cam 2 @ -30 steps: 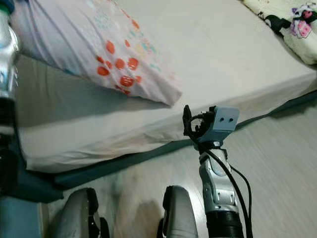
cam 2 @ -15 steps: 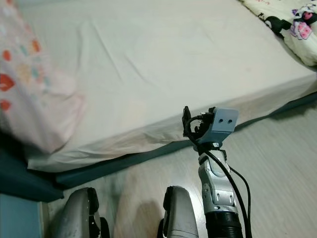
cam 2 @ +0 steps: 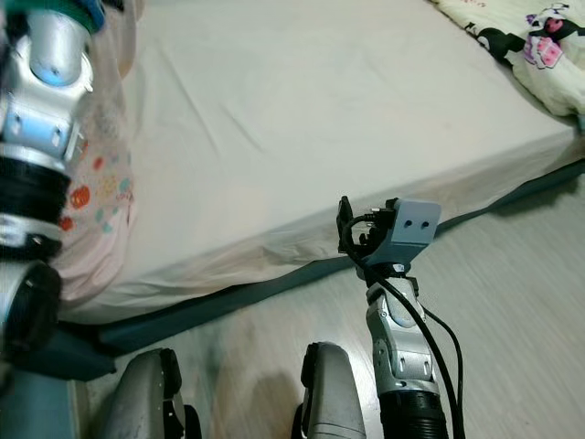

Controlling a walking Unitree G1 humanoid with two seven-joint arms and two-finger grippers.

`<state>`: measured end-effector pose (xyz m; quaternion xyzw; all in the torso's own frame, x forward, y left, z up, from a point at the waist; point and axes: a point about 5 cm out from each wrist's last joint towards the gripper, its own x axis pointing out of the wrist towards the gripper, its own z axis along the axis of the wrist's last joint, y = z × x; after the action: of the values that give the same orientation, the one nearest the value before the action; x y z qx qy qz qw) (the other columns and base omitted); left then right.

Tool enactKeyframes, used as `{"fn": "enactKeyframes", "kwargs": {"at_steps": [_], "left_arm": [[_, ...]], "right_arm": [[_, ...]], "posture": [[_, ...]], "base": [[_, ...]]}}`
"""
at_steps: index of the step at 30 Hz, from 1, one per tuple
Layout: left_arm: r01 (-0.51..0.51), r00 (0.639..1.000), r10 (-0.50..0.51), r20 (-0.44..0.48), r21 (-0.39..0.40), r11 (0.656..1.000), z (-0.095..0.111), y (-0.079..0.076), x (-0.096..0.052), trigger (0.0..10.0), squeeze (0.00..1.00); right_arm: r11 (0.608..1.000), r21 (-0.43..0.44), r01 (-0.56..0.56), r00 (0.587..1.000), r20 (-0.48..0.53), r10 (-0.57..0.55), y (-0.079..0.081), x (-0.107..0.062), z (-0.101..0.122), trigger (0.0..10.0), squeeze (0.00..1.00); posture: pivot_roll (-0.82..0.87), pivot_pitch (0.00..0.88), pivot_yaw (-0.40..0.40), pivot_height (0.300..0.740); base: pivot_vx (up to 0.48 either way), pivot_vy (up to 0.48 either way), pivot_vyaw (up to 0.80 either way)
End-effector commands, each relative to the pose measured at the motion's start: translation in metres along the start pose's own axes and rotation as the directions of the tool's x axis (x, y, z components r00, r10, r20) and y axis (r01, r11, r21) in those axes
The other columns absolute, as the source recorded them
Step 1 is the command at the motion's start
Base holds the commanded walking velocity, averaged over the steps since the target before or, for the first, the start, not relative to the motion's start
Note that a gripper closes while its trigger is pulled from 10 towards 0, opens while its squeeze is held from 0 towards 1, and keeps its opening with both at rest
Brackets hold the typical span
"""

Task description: Clean up the room

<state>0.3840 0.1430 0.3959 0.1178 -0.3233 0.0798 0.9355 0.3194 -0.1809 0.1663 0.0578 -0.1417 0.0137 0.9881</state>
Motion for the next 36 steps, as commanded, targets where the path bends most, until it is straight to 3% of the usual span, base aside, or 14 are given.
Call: {"fn": "enactKeyframes", "kwargs": {"at_steps": [1, 9, 12, 13, 16, 21, 22, 24, 25, 26, 28, 31, 33, 36], "left_arm": [[0.075, 0.996, -0.083, -0.037, -0.175, 0.982, 0.000, -0.003, -0.004, 10.0, 1.00], [0.169, 0.976, -0.198, -0.094, -0.257, 0.952, -0.013, -0.019, -0.013, 10.0, 1.00], [0.336, 0.925, -0.376, 0.053, -0.573, 0.747, 0.012, -0.029, -0.019, 10.0, 1.00], [0.336, 0.925, -0.376, 0.053, -0.573, 0.747, 0.012, -0.029, -0.019, 10.0, 1.00], [0.574, 0.794, -0.448, 0.411, -0.749, 0.331, 0.054, -0.016, -0.036, 10.0, 1.00], [0.664, 0.716, -0.421, 0.557, -0.730, 0.162, 0.072, -0.001, -0.045, 10.0, 1.00], [0.676, 0.705, -0.377, 0.600, -0.730, 0.103, 0.078, 0.009, -0.046, 10.0, 0.76], [0.673, 0.711, -0.338, 0.617, -0.736, 0.071, 0.081, 0.017, -0.046, 10.0, 0.69], [0.668, 0.717, -0.294, 0.631, -0.744, 0.031, 0.083, 0.025, -0.045, 10.0, 0.28], [0.653, 0.733, -0.269, 0.625, -0.757, 0.023, 0.083, 0.031, -0.044, 10.0, 0.00], [0.628, 0.756, -0.272, 0.595, -0.777, 0.045, 0.080, 0.033, -0.042, 10.0, 0.00], [0.586, 0.776, -0.502, 0.382, -0.731, 0.350, 0.061, 0.007, -0.042, 10.0, 0.00], [0.590, 0.772, -0.538, 0.340, -0.699, 0.405, 0.056, -0.002, -0.045, 10.0, 0.00], [0.655, 0.712, -0.696, 0.094, -0.446, 0.610, 0.026, -0.044, -0.060, 10.0, 0.00]], "right_arm": [[1.000, -0.004, 0.012, 1.000, -0.027, -0.013, -0.003, -0.005, -0.007, 10.0, 0.00], [1.000, 0.001, 0.001, 1.000, -0.027, -0.001, 0.002, -0.003, -0.008, 10.0, 0.00], [1.000, 0.000, 0.002, 1.000, -0.025, -0.002, 0.000, -0.004, -0.007, 10.0, 0.00], [1.000, 0.000, 0.002, 1.000, -0.025, -0.002, 0.000, -0.004, -0.007, 10.0, 0.00], [1.000, -0.003, 0.004, 1.000, -0.027, -0.004, -0.001, -0.004, -0.007, 10.0, 0.00], [1.000, -0.002, 0.004, 1.000, -0.027, -0.004, 0.000, -0.005, -0.008, 10.0, 0.00], [1.000, 0.000, 0.003, 1.000, -0.030, -0.003, 0.001, -0.005, -0.009, 10.0, 0.00], [1.000, 0.001, 0.001, 0.999, -0.032, -0.001, 0.002, -0.006, -0.009, 10.0, 0.00], [1.000, 0.002, -0.002, 0.999, -0.035, 0.002, 0.002, -0.006, -0.010, 10.0, 0.00], [1.000, 0.002, -0.004, 0.999, -0.036, 0.005, 0.003, -0.006, -0.011, 10.0, 0.00], [1.000, 0.001, -0.007, 0.999, -0.036, 0.007, 0.004, -0.005, -0.010, 10.0, 0.00], [1.000, 0.000, -0.011, 0.999, -0.035, 0.011, 0.004, -0.005, -0.010, 10.0, 0.00], [1.000, 0.000, -0.012, 0.999, -0.036, 0.012, 0.004, -0.005, -0.010, 10.0, 0.00], [1.000, -0.001, -0.016, 0.999, -0.038, 0.016, 0.005, -0.005, -0.010, 10.0, 0.00]], "posture": [[0.04, 0.179, 0.024, 0.579], [0.04, 0.175, 0.022, 0.579], [0.04, 0.175, 0.022, 0.579], [0.04, 0.175, 0.022, 0.579], [0.04, 0.177, 0.025, 0.579], [0.04, 0.177, 0.025, 0.579], [0.04, 0.183, 0.022, 0.579], [0.04, 0.183, 0.022, 0.579], [0.04, 0.183, 0.022, 0.579], [0.04, 0.183, 0.022, 0.579], [0.04, 0.186, 0.021, 0.579], [0.05, 0.187, 0.015, 0.579], [0.05, 0.187, 0.015, 0.579], [0.05, 0.187, 0.015, 0.579]], "base": [[0.000, 0.000, 0.00], [0.000, 0.000, 0.00], [0.000, 0.000, 0.00], [0.000, 0.000, 0.00], [0.000, 0.000, 0.00], [0.000, 0.000, 0.00], [0.000, 0.000, 0.00], [0.000, 0.000, 0.00], [0.000, 0.000, 0.00], [0.000, 0.000, 0.00], [0.000, 0.000, 0.00], [0.000, 0.000, 0.00], [0.000, 0.000, 0.00], [0.000, 0.000, 0.00]]}}
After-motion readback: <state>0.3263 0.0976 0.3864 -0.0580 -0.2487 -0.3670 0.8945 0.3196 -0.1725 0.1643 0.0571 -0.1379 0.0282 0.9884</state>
